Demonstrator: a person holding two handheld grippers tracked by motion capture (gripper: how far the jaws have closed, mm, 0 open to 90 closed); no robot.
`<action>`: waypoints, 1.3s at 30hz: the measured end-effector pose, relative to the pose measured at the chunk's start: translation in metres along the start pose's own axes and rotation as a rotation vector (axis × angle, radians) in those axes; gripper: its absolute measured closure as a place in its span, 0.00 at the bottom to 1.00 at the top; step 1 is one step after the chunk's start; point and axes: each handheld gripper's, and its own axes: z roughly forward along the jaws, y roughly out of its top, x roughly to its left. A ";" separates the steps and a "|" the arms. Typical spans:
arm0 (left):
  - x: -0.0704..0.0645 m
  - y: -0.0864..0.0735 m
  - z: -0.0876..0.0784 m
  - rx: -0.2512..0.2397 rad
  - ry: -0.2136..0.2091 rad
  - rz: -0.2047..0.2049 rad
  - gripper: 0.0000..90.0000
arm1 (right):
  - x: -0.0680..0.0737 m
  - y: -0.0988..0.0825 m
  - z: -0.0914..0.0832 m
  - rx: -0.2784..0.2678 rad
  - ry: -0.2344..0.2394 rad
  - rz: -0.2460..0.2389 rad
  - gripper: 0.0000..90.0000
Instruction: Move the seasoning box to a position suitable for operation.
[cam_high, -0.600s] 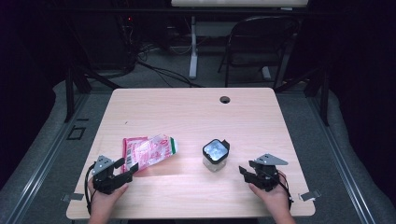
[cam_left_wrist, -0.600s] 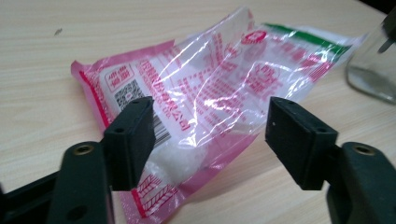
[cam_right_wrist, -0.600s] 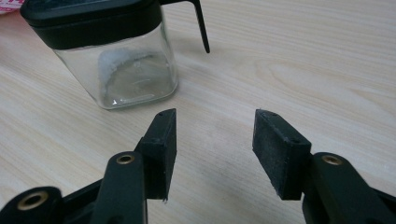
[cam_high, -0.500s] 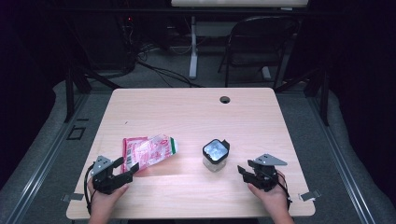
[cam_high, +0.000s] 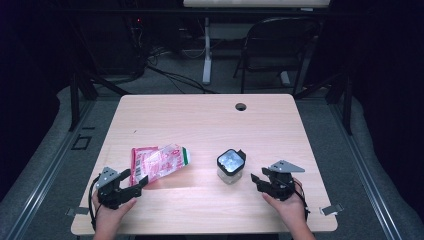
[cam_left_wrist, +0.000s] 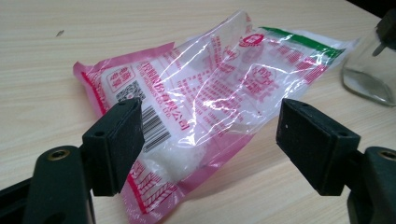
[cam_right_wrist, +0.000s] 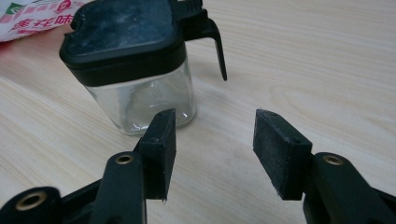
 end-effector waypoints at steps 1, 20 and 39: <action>0.001 0.000 0.000 0.006 0.004 -0.007 0.26 | 0.001 0.003 0.001 -0.002 -0.002 -0.010 0.55; 0.008 -0.002 0.001 0.041 0.002 -0.019 0.35 | -0.013 0.025 0.040 0.023 -0.013 -0.041 0.71; 0.010 -0.004 0.001 0.035 0.016 -0.015 0.39 | -0.016 0.026 0.068 0.021 0.026 -0.059 0.80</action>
